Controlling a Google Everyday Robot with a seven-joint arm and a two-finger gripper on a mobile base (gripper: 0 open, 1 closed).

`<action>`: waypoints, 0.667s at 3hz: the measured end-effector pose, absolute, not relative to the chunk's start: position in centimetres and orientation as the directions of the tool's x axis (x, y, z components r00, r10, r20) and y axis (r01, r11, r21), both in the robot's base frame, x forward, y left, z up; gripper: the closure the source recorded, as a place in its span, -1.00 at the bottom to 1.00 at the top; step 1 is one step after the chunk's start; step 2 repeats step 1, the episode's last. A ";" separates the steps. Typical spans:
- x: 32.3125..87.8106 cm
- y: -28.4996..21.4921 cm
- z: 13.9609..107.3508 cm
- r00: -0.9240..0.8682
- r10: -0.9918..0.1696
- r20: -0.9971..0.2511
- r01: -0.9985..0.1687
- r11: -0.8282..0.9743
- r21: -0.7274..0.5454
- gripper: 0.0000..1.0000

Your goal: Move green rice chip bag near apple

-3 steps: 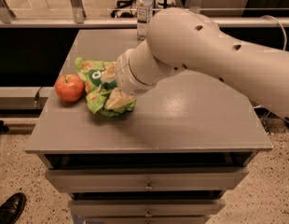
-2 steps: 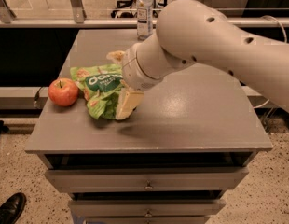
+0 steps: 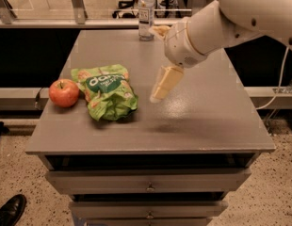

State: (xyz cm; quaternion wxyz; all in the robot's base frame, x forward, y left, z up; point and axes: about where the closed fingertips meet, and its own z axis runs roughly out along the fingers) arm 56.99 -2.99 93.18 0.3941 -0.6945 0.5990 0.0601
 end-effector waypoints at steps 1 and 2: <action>56.9 -2.8 93.1 0.277 -0.785 -0.555 -0.879 0.026 -0.476 -1.00; 56.9 -2.8 93.1 0.277 -0.785 -0.555 -0.879 0.026 -0.476 -1.00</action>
Offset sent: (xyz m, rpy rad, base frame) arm 0.0000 0.0000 0.0000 0.0000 0.0000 0.0000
